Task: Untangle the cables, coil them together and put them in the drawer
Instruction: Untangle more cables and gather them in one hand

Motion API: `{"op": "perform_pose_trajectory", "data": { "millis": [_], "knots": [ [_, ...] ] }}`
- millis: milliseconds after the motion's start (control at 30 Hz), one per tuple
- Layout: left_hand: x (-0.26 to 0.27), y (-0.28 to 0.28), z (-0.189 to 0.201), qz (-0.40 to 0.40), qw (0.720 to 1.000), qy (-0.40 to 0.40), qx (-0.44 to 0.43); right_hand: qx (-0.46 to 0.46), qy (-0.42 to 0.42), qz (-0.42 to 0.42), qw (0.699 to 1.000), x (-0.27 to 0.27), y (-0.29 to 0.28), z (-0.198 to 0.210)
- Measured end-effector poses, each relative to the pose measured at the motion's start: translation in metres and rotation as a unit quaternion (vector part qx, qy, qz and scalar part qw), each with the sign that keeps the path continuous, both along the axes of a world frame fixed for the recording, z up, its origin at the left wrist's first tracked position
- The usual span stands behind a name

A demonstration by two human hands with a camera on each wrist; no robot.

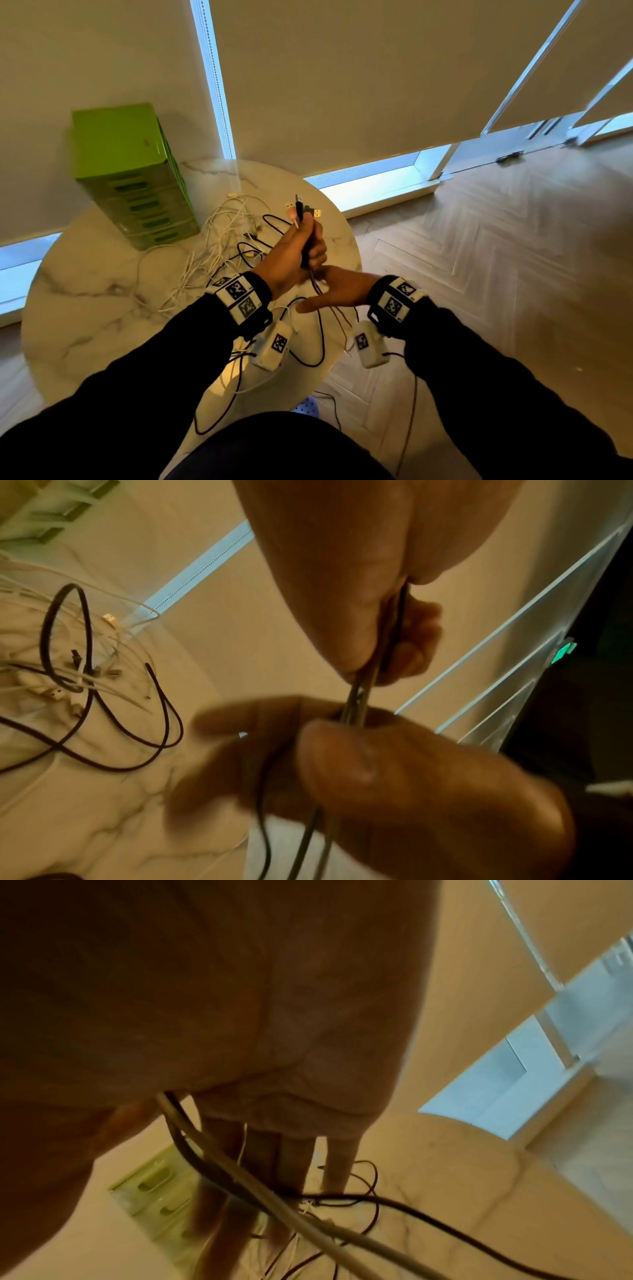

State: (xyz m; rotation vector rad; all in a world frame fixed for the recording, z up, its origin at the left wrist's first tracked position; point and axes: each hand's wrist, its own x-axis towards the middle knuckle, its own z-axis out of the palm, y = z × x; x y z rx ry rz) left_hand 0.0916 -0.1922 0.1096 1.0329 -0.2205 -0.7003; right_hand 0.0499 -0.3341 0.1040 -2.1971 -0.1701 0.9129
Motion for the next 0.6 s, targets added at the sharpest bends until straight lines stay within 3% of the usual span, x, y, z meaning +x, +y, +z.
{"op": "perform_pose_trajectory", "data": {
  "millis": [133,267,367,467,533,600],
  "knots": [
    [0.01,0.029,0.018,-0.036,0.997,-0.033,0.064,0.073,0.077,-0.001,0.994,-0.002,0.002,-0.023],
    [0.022,0.063,0.031,-0.004,1.0,0.014,0.008,0.019,0.097,-0.075,0.992,-0.003,-0.034,-0.047],
    [0.033,0.081,0.031,0.06,0.997,0.013,-0.036,-0.05,-0.063,-0.105,0.991,0.006,-0.051,-0.045],
    [0.041,0.091,0.034,0.136,0.99,-0.008,-0.036,-0.114,-0.23,-0.088,0.963,0.017,-0.05,-0.037],
    [0.047,0.097,0.043,0.2,0.979,-0.018,-0.033,-0.123,-0.269,-0.028,0.955,0.02,-0.035,-0.037],
    [0.053,0.098,0.055,0.242,0.969,-0.019,-0.04,-0.16,-0.255,0.053,0.952,0.016,-0.009,-0.044]
  ]
}}
